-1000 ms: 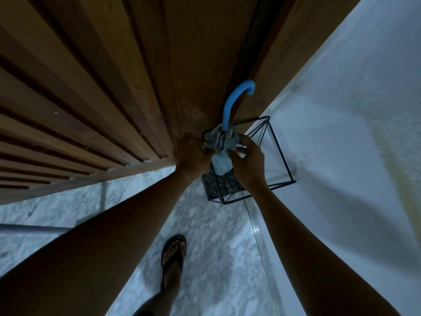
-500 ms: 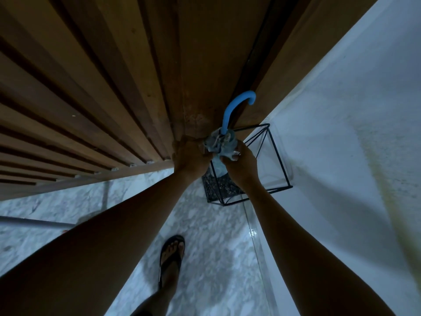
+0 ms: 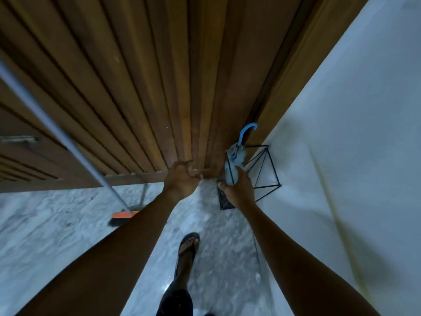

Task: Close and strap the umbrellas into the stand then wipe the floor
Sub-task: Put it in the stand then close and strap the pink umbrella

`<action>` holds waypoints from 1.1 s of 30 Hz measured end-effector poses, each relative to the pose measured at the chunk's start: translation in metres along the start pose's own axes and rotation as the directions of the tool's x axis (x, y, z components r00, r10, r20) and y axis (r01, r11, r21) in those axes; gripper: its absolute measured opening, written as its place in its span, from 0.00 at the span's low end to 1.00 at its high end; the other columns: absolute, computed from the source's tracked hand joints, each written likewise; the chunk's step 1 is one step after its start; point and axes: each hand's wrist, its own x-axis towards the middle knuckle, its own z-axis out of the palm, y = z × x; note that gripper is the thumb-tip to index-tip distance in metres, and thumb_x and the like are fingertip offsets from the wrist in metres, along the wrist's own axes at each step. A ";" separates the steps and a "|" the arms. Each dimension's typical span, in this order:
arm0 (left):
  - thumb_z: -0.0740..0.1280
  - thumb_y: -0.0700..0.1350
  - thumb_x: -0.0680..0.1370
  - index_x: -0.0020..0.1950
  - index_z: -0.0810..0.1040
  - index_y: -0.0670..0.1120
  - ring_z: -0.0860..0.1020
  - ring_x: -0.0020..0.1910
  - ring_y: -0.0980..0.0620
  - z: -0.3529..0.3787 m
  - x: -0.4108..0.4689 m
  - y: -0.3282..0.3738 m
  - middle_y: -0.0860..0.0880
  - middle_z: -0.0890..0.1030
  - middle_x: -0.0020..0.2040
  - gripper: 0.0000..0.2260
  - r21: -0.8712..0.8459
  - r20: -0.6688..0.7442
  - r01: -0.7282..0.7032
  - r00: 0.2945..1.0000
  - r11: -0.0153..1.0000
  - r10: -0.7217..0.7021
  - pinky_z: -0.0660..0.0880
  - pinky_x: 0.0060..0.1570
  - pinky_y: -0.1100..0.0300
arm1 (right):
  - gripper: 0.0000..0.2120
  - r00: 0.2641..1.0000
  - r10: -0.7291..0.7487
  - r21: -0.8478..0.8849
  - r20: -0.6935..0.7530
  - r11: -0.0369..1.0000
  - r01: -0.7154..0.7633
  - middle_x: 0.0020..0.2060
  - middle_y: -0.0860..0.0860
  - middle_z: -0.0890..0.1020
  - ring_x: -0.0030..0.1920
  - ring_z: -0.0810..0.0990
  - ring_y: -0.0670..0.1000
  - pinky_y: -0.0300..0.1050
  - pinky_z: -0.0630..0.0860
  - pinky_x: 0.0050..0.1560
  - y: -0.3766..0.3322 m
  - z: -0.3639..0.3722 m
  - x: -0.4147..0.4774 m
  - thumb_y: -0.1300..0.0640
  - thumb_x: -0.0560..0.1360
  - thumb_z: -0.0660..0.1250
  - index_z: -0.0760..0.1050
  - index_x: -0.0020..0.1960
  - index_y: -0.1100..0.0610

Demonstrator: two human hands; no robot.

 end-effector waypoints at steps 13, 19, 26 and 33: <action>0.72 0.53 0.76 0.59 0.83 0.48 0.78 0.62 0.47 -0.188 -0.434 -0.101 0.47 0.81 0.63 0.15 -0.167 -0.510 0.245 0.808 0.955 -0.296 0.73 0.60 0.58 | 0.24 0.823 -0.389 0.254 0.413 0.917 0.307 0.62 0.52 0.78 0.60 0.78 0.53 0.51 0.77 0.61 -0.144 0.096 -0.326 0.50 0.73 0.75 0.75 0.66 0.50; 0.70 0.50 0.78 0.63 0.81 0.47 0.74 0.69 0.48 -0.219 -0.636 -0.203 0.47 0.77 0.69 0.15 -0.392 -0.650 0.303 0.577 0.869 -0.495 0.67 0.60 0.60 | 0.24 0.577 -0.525 0.247 0.626 0.835 0.493 0.69 0.53 0.73 0.68 0.73 0.54 0.49 0.73 0.63 -0.199 0.193 -0.495 0.48 0.75 0.73 0.73 0.68 0.51; 0.70 0.50 0.78 0.62 0.82 0.47 0.76 0.65 0.49 -0.228 -0.868 -0.330 0.48 0.79 0.66 0.14 -0.600 -0.680 0.325 0.273 0.731 -0.680 0.69 0.57 0.60 | 0.24 0.254 -0.520 0.259 0.815 0.720 0.644 0.70 0.54 0.72 0.68 0.73 0.55 0.47 0.72 0.55 -0.229 0.343 -0.732 0.47 0.77 0.71 0.71 0.71 0.50; 0.72 0.51 0.76 0.57 0.84 0.49 0.79 0.62 0.50 -0.246 -1.039 -0.452 0.49 0.82 0.61 0.12 -0.689 -0.654 0.360 0.067 0.630 -0.754 0.74 0.64 0.53 | 0.23 0.030 -0.433 0.302 0.901 0.674 0.674 0.67 0.53 0.74 0.61 0.75 0.53 0.46 0.74 0.54 -0.225 0.458 -0.929 0.48 0.77 0.72 0.73 0.70 0.50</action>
